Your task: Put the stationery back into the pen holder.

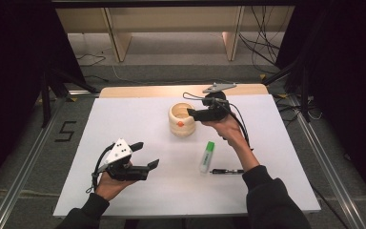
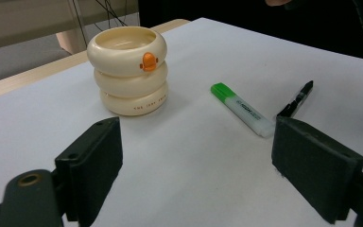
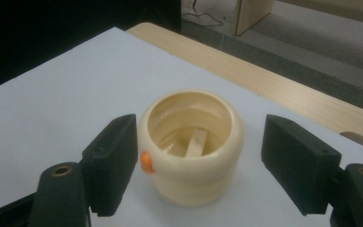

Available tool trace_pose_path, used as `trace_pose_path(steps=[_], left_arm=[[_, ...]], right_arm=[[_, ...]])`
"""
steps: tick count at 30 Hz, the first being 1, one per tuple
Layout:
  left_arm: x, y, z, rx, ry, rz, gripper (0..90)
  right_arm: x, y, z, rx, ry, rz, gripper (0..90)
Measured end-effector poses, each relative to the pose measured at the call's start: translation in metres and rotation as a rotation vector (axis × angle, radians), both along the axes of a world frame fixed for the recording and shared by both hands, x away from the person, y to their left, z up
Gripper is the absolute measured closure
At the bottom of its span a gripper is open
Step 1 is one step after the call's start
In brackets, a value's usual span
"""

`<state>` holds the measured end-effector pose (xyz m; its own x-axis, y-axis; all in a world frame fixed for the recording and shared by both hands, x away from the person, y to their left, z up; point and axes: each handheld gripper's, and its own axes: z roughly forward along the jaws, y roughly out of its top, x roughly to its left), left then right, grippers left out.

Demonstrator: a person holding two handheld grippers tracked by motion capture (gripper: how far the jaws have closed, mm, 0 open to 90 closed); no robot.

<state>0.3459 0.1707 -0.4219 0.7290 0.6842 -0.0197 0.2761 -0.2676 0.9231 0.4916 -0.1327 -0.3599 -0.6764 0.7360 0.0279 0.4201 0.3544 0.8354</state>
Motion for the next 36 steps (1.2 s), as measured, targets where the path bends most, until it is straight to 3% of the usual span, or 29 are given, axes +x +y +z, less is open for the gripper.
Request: trace_pose_path(steps=[4,18,25,29,36], left_arm=[[0.0,-0.001,0.0,-0.005,-0.002,0.0,16.5],[0.0,0.0,0.0,-0.005,-0.003,0.005,16.5],[0.0,-0.001,0.0,-0.007,-0.001,0.008,16.5],[0.0,-0.001,-0.001,-0.005,0.001,0.009,16.5],[0.0,-0.001,-0.001,0.003,0.002,0.004,16.5]], right_arm=[[-0.012,-0.012,0.001,-0.037,-0.006,0.023,26.4],[-0.039,-0.051,-0.001,-0.045,0.021,0.06,25.1],[-0.053,-0.06,-0.009,-0.068,0.036,0.094,24.8],[-0.059,-0.064,-0.015,-0.057,0.041,0.101,25.2],[-0.066,-0.066,-0.02,-0.101,0.057,0.127,25.7]])
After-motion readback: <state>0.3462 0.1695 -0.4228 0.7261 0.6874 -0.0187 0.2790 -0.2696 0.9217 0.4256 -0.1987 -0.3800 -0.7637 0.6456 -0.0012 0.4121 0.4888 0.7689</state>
